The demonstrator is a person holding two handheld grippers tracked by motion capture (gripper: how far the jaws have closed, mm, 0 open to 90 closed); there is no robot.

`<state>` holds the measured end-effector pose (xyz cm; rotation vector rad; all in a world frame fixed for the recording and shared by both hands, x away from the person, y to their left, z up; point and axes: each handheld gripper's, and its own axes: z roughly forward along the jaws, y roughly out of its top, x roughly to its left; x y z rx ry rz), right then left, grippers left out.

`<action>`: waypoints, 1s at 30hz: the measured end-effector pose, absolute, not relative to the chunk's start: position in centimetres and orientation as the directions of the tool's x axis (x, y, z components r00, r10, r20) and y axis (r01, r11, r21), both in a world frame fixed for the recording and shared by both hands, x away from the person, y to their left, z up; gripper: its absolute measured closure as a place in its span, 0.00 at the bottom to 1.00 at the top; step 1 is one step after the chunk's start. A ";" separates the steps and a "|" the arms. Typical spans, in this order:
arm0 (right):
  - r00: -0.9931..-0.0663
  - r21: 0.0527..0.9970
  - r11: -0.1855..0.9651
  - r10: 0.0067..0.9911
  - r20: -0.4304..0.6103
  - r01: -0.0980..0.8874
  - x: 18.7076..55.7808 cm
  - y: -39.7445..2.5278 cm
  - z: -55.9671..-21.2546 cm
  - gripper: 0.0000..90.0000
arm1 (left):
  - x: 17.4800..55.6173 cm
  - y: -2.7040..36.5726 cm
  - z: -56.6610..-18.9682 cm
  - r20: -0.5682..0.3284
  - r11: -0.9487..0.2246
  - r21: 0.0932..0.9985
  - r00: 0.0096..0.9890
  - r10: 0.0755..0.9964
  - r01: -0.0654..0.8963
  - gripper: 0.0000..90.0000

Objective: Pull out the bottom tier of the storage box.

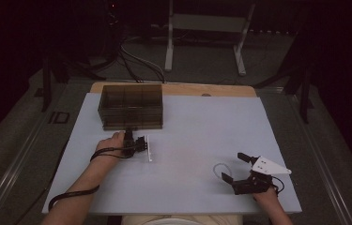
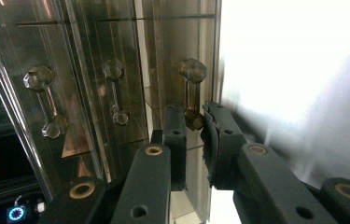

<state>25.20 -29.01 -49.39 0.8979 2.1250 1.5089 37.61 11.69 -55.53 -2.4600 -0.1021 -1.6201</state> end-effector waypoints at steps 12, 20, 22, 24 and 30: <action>-0.719 0.934 0.217 0.693 0.056 0.282 25.3 -29.0 -49.4 0.00 | 37.8 12.2 -55.0 0.902 -0.985 -0.090 0.431 -0.019 0.145 0.89; -0.720 0.933 0.219 0.692 0.057 0.285 25.3 -29.0 -49.5 0.00 | 37.9 13.0 -53.9 0.866 -0.989 -0.032 0.498 0.043 0.143 0.83; -0.720 0.933 0.220 0.691 0.058 0.286 25.3 -29.0 -49.5 0.00 | 37.9 13.3 -53.4 0.852 -0.989 0.007 0.517 0.083 0.147 0.83; -0.720 0.932 0.220 0.692 0.059 0.288 25.3 -29.0 -49.5 0.00 | 37.9 13.5 -52.9 0.831 -0.988 0.045 0.543 0.120 0.150 0.79; -0.719 0.932 0.220 0.692 0.058 0.287 25.3 -29.0 -49.5 0.00 | 37.9 14.7 -50.9 0.757 -0.974 0.169 0.614 0.225 0.149 0.76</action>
